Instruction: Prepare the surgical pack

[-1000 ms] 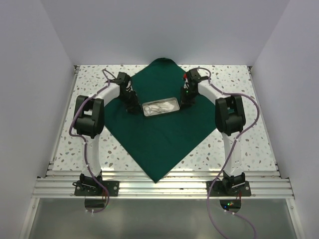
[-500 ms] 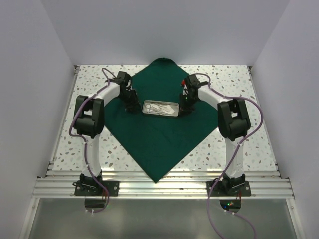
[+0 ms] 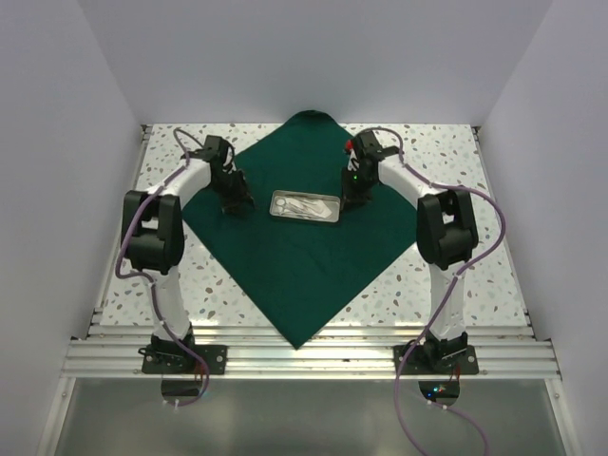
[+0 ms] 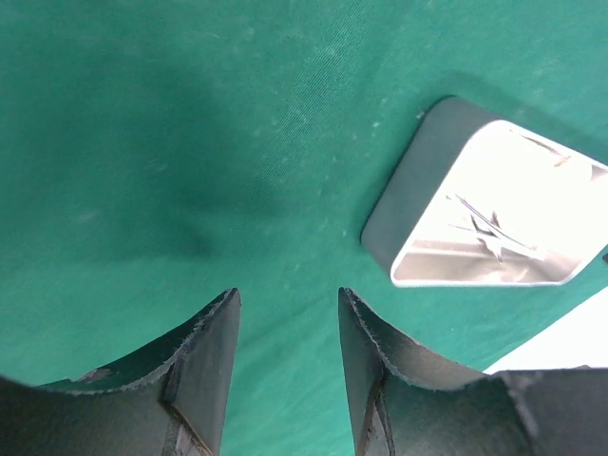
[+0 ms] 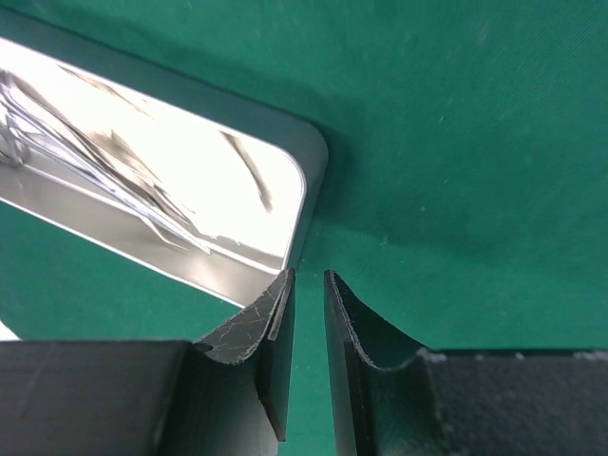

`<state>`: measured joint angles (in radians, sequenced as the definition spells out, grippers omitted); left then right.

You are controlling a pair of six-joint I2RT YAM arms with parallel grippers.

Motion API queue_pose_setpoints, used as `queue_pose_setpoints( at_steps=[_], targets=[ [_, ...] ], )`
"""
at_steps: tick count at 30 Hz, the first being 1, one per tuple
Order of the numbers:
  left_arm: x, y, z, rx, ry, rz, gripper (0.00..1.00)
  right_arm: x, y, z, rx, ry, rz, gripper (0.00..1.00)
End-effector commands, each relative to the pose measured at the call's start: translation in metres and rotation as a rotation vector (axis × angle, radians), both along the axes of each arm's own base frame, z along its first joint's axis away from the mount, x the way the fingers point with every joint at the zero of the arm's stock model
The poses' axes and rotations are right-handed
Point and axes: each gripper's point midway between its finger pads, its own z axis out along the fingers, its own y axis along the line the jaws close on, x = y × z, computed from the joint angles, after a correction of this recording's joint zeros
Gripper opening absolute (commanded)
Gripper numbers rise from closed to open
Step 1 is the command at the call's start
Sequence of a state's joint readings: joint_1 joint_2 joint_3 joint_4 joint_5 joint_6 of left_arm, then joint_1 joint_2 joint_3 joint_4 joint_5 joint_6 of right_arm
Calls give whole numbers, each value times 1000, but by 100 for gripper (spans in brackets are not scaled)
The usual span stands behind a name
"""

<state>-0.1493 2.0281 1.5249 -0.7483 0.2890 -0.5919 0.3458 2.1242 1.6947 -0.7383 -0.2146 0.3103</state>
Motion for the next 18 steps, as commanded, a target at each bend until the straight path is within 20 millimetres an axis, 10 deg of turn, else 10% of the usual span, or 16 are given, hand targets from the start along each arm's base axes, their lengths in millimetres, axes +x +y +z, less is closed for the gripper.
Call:
queue_pose_setpoints(
  at_steps=[1,18],
  targets=[
    [5,12,39,27,-117,-27,50,22,-9,40,-32,-119,10,24],
    [17,-23,16,-112,-106,-60,48,41,-5,9,-45,-57,6,25]
  ],
)
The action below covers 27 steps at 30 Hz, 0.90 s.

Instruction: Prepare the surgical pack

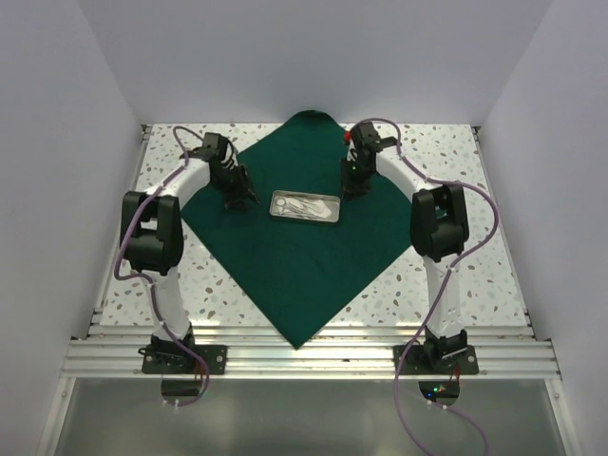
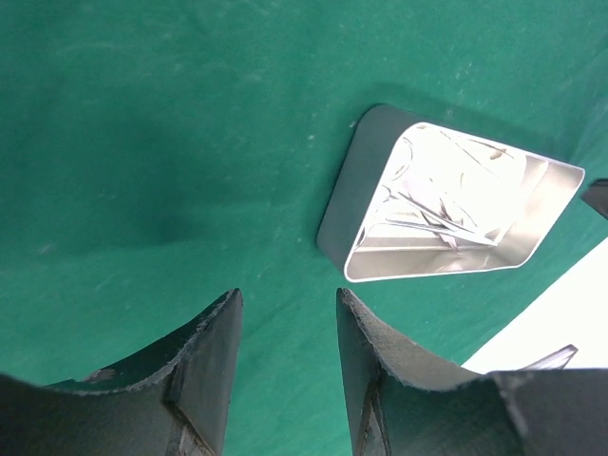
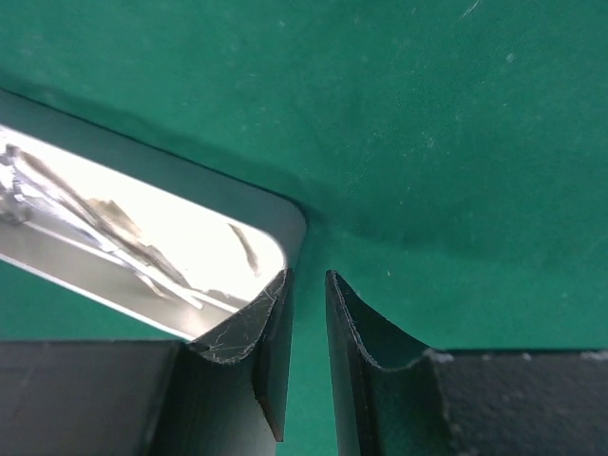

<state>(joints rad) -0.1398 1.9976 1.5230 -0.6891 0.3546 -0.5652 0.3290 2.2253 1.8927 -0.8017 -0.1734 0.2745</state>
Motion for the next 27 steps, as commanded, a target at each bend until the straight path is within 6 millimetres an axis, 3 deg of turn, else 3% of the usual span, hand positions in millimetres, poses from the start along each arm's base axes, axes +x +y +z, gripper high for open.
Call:
queue_pose_setpoints(
  at_steps=[1,11,19,27],
  targets=[
    [4,-19,-5,-48,-16,-28,48,3,-1,-1,-8,-2,7,25],
    [-8,-28,-18,-70,16,-45,47,-1,10,-14,28,37,25,25],
    [-23,-29,-14,-89,14,-46,47,-17,26,-19,57,65,58,25],
    [-29,-29,-12,-95,11,-48,47,-17,13,-10,28,48,30,25]
  ],
)
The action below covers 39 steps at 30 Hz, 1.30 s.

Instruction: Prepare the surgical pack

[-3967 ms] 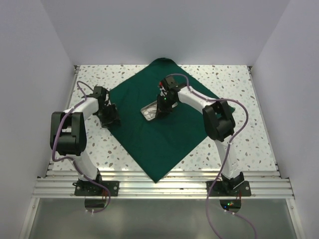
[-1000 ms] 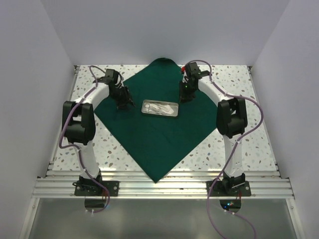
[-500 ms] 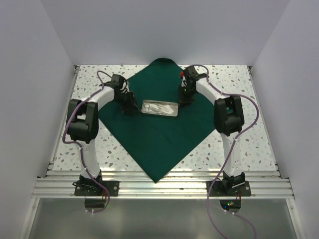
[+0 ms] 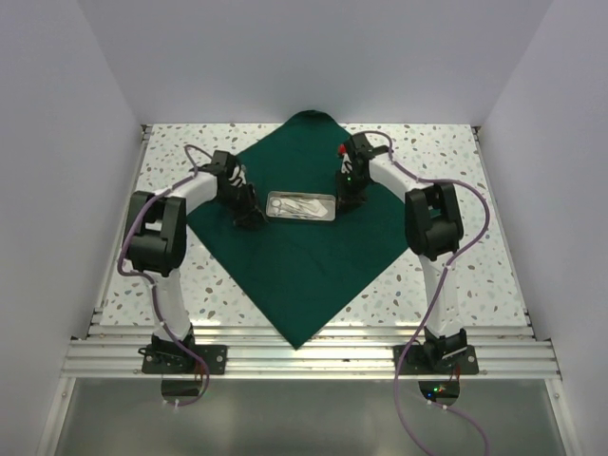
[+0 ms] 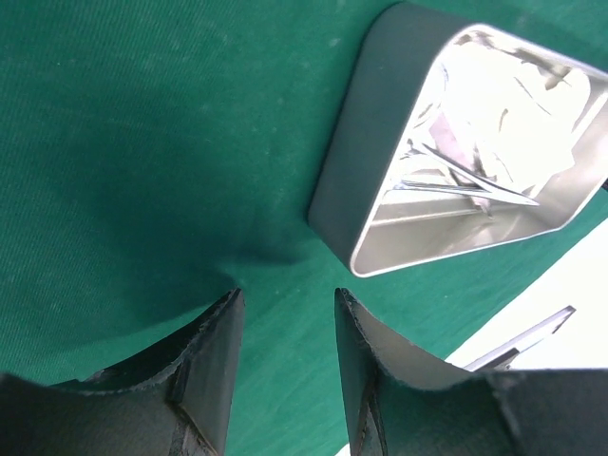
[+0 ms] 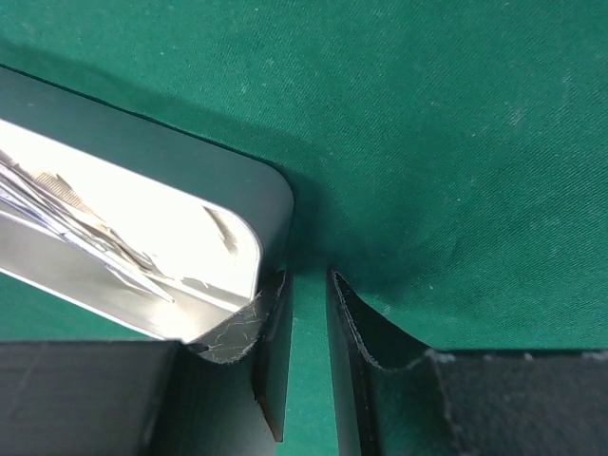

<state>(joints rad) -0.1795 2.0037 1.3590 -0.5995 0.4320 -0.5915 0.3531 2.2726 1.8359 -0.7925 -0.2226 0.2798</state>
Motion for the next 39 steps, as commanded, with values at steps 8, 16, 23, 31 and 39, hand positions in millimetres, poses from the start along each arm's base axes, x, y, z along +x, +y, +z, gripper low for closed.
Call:
queue_pose_setpoints(
  at_steps=[8,16,23,31,39],
  targets=[
    [22,12,50,70,-158,26,45,16,-20,36,-2,-87,-45,25],
    [47,7,35,72,-135,25,40,14,-13,32,29,-66,-50,25],
    [48,-13,23,5,-100,11,32,2,4,23,41,-39,-22,25],
    [36,-27,32,-22,-108,-27,27,-12,16,27,79,-25,5,25],
    [14,-28,36,-39,-98,-29,27,-28,23,40,112,-37,37,24]
  ],
)
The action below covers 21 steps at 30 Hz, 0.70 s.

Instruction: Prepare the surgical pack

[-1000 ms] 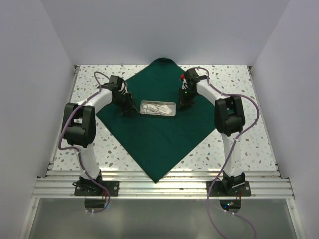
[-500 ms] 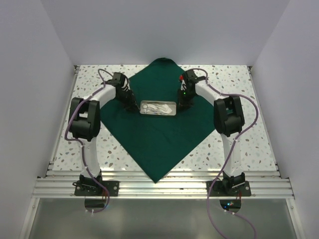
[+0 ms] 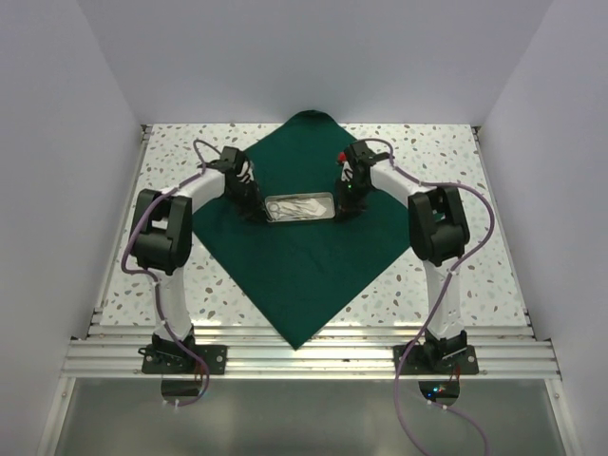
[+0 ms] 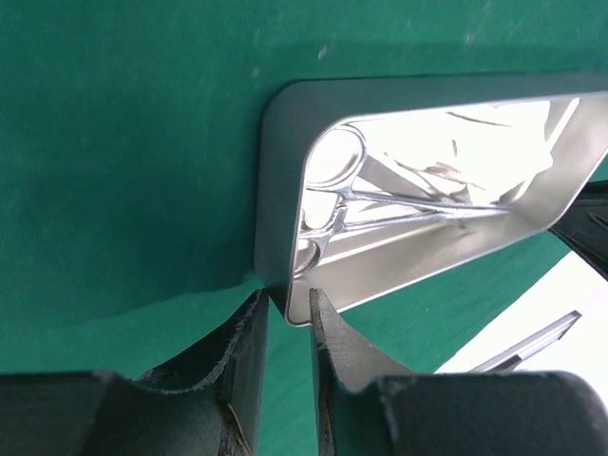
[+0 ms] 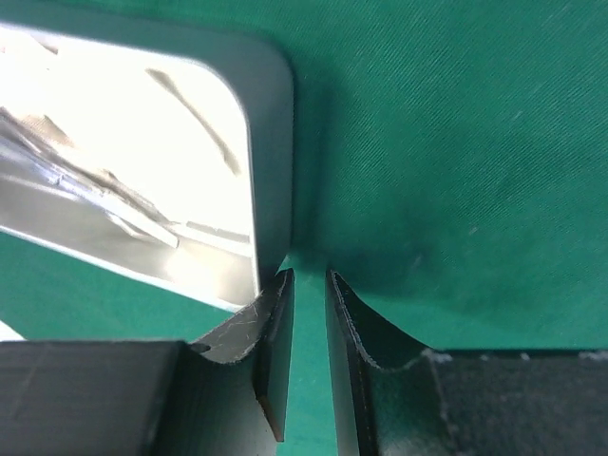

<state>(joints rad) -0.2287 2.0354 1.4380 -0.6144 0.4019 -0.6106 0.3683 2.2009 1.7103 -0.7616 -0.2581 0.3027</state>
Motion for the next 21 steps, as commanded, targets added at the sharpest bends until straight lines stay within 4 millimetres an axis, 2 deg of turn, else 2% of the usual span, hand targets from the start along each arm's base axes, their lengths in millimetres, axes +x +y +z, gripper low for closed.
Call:
queue_pose_setpoints(
  at_steps=[1,8,11,14,19,21],
  targets=[
    [0,-9,29,-56,-66,-9,27,-2,21,40,86,-77,34,24],
    [-2,-10,39,-64,-84,-8,27,-10,24,50,98,-80,44,24],
    [0,-6,35,-35,-69,-4,30,-15,17,52,76,-76,32,24],
    [2,-1,34,1,-58,-2,34,-12,2,53,5,-98,9,24],
    [7,10,46,54,-103,23,37,10,-25,67,-58,-181,-58,24],
    [11,16,47,73,-118,39,37,19,-29,70,-70,-200,-67,24]
  ],
)
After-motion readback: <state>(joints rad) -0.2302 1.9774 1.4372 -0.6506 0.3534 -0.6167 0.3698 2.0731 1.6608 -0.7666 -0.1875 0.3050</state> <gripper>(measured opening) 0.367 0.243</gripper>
